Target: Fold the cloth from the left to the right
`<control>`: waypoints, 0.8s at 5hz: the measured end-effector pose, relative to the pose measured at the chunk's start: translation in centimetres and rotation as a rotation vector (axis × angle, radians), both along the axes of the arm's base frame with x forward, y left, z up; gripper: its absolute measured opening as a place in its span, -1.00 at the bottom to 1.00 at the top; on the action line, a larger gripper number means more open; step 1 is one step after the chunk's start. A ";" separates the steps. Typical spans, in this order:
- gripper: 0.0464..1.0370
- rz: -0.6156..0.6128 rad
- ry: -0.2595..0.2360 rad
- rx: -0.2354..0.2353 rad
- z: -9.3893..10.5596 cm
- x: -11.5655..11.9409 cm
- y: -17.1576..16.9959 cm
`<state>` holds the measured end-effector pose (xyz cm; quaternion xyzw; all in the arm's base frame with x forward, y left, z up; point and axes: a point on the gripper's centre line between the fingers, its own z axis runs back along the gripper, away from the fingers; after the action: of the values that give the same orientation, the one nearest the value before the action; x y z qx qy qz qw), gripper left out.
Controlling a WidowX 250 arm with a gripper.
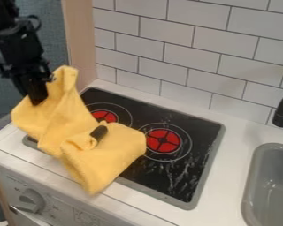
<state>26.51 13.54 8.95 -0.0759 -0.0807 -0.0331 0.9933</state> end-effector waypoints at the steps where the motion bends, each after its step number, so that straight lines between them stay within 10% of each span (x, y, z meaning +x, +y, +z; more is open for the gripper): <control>1: -0.99 -0.098 -0.030 -0.020 1.6 0.9 -3.9; 4: -0.99 -0.388 -0.003 0.015 0.8 -0.3 -14.6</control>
<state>26.25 -1.10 9.79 -0.0825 -0.0659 -0.2246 0.9687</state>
